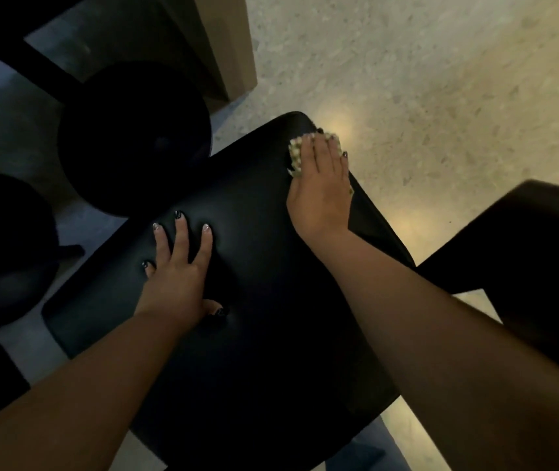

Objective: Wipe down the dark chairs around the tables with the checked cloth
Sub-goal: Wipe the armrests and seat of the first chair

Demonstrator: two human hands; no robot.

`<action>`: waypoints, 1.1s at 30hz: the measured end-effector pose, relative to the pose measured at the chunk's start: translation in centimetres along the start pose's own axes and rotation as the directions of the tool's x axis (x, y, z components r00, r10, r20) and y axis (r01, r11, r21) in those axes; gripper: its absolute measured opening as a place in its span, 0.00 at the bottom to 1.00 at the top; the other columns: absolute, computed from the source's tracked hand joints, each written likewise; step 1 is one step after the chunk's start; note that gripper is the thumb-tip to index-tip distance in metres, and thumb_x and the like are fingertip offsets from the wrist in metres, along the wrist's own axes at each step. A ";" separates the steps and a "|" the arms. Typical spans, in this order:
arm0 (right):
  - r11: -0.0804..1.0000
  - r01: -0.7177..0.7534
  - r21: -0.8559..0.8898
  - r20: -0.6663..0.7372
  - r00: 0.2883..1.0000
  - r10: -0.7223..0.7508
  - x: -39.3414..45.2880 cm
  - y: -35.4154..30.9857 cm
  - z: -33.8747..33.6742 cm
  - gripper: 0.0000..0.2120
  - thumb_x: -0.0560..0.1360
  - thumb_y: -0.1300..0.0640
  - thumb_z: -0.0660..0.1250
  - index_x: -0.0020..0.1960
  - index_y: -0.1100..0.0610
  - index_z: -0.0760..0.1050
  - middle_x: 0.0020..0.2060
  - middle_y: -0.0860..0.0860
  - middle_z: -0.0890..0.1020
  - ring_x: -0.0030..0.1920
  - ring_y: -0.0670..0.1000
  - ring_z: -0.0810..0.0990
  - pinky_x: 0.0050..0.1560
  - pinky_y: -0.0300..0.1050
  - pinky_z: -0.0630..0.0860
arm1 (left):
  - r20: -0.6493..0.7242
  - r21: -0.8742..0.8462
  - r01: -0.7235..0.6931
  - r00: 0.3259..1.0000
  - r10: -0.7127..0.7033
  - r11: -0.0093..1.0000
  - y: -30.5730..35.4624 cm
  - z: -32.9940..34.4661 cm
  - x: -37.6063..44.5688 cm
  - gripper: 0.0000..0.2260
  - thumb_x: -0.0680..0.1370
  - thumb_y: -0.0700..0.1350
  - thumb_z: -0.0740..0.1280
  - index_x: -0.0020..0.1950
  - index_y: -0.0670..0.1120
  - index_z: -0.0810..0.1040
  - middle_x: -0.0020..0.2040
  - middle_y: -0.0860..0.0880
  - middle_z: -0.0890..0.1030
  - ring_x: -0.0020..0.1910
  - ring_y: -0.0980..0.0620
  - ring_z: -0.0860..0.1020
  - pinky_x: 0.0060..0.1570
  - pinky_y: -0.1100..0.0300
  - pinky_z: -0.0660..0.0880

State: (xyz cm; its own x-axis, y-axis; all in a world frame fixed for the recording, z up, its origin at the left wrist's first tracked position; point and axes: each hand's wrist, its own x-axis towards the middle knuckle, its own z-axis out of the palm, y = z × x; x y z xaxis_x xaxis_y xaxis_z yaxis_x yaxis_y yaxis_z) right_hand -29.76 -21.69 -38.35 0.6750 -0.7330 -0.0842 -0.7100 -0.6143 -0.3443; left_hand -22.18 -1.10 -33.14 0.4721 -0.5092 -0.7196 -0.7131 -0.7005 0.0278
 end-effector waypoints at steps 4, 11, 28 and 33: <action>0.981 -0.196 -0.005 -0.069 0.978 0.195 -4.2 2.6 -0.2 0.26 0.77 0.57 0.56 0.74 0.61 0.62 0.73 0.59 0.65 0.75 0.58 0.60 0.74 0.53 0.53 | -0.031 0.010 -0.038 0.999 0.038 0.999 -0.5 0.4 -0.1 0.54 0.70 0.57 0.74 0.78 0.52 0.35 0.74 0.44 0.25 0.74 0.36 0.30 0.71 0.37 0.58; 0.883 -0.460 -0.092 -0.097 0.887 0.452 -10.3 2.9 -0.5 0.28 0.78 0.59 0.58 0.76 0.61 0.56 0.75 0.57 0.59 0.76 0.57 0.52 0.76 0.52 0.48 | -0.038 -0.003 -0.061 0.997 0.061 0.998 -0.3 0.4 -0.1 0.55 0.69 0.56 0.75 0.78 0.51 0.34 0.75 0.42 0.28 0.74 0.33 0.32 0.69 0.34 0.60; 0.749 -0.657 0.084 -0.199 0.726 0.658 -21.8 6.8 0.3 0.29 0.77 0.65 0.58 0.76 0.60 0.57 0.76 0.57 0.57 0.77 0.57 0.49 0.76 0.58 0.47 | -0.074 0.032 -0.088 0.993 0.090 0.996 -0.2 0.6 0.0 0.57 0.66 0.58 0.77 0.79 0.50 0.38 0.77 0.41 0.32 0.75 0.31 0.35 0.66 0.31 0.62; 0.504 -0.817 0.280 -0.206 0.462 0.863 -18.7 8.4 -0.6 0.24 0.80 0.59 0.55 0.76 0.57 0.59 0.75 0.53 0.60 0.76 0.52 0.54 0.75 0.48 0.50 | -0.083 0.038 -0.086 0.993 0.089 0.996 -0.3 0.8 0.1 0.57 0.66 0.58 0.77 0.79 0.49 0.39 0.77 0.41 0.33 0.75 0.31 0.36 0.65 0.30 0.62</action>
State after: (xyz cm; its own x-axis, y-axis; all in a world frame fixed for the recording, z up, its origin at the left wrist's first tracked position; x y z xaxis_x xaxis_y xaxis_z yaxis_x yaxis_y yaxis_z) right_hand -48.49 -13.31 -39.09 -0.3424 -0.9286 -0.1433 -0.8532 0.3712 -0.3666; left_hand -22.36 -0.57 -33.73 0.4482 -0.6094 -0.6540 -0.7703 -0.6345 0.0634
